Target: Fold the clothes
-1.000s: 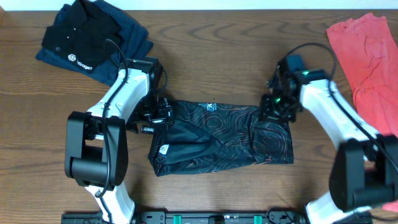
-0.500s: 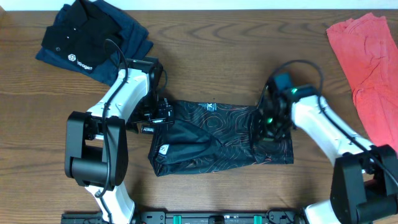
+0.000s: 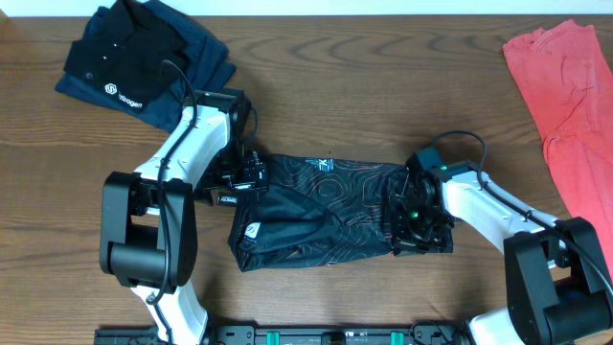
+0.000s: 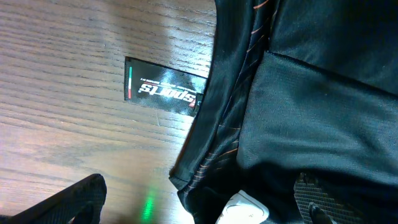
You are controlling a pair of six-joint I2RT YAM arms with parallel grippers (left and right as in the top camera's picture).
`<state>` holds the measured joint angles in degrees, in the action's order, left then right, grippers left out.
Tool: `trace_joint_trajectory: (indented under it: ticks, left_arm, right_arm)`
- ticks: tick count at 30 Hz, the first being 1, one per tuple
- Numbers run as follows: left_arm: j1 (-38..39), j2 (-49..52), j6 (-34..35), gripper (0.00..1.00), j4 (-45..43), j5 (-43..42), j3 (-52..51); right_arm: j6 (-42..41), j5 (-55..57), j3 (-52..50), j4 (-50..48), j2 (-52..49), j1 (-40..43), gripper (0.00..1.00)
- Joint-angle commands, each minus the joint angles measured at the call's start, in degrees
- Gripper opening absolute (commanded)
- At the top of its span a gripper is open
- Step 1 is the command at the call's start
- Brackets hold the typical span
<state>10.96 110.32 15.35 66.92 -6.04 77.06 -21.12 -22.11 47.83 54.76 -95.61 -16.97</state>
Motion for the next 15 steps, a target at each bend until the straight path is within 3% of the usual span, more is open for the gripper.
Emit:
trace_joint_trajectory:
  ticks: [1,6,11,13,15]
  left_arm:
    - [-0.26,-0.59,-0.11,0.98,0.24,0.02,-0.24]
    - [-0.26,-0.59,-0.11,0.98,0.22,0.02,-0.24]
    - [-0.26,-0.59,-0.11,0.98,0.22,0.02,-0.24]
    - [-0.26,-0.59,-0.11,0.98,0.22,0.02,-0.24]
    - [-0.26,-0.59,-0.11,0.98,0.22,0.02,-0.24]
  right_arm:
    - [-0.20,0.13,4.66,1.92,2.21,0.15,0.04]
    - [0.17,9.88,13.07,10.58,5.90,3.19,0.22]
    - [3.58,13.09,19.04,14.58,9.57,11.02,0.79]
    - [4.63,13.07,19.32,14.25,10.56,14.88,0.92]
    - [6.40,12.85,19.28,14.27,10.67,18.86,0.96]
